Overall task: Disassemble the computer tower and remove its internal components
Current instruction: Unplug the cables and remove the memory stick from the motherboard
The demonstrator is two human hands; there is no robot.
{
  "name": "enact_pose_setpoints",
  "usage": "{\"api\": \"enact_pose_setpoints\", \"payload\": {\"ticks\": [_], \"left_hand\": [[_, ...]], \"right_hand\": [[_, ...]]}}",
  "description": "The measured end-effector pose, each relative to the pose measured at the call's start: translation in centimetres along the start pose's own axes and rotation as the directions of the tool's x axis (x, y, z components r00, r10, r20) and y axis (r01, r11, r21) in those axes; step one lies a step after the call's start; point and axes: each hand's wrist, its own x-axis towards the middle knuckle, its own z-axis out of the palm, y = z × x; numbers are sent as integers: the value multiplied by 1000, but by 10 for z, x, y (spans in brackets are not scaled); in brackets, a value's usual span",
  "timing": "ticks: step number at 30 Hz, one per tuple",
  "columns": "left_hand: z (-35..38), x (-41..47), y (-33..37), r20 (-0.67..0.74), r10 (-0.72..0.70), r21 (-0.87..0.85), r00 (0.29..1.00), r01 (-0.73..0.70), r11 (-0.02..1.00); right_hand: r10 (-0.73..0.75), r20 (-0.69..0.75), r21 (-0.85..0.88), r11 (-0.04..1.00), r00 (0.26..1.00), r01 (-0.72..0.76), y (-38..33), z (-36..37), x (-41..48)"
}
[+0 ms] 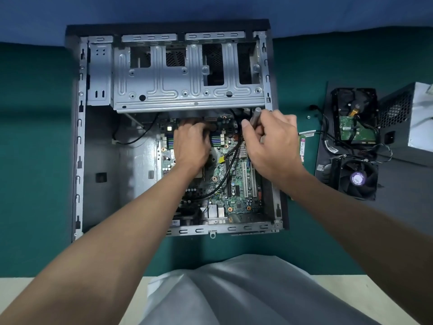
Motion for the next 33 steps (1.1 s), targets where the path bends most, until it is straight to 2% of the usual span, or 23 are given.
{"api": "enact_pose_setpoints", "payload": {"ticks": [3,5,8,11,17,23,28,31,33], "left_hand": [[2,-2,-1,-7,-42,-52,999,42,998],[3,-3,-1,19,-15,-63,1000,17,998],[4,-5,1,122,161,-25,979,-160,987],[9,-3,-2,247,305,131,920,-343,930],[7,11,-18,240,423,252,874,-477,842],[7,9,-21,217,483,273,848,-528,804],[-1,13,-20,262,501,316,825,-564,763],[-8,12,-15,285,442,364,851,-522,771],[-7,2,-9,226,448,356,865,-501,789]], "right_hand": [[8,3,-3,1000,1000,-8,0,0,0],[25,10,4,1000,1000,-25,0,0,0],[39,14,-8,999,999,-39,0,0,0],[49,22,-19,999,999,-48,0,0,0],[51,21,-18,999,998,-50,0,0,-1],[83,41,-35,996,996,-81,-2,-1,0],[89,42,-44,995,995,-87,-5,-1,0],[102,47,-42,994,994,-100,-4,-2,0],[105,43,-48,993,994,-103,-5,-2,0]]}}
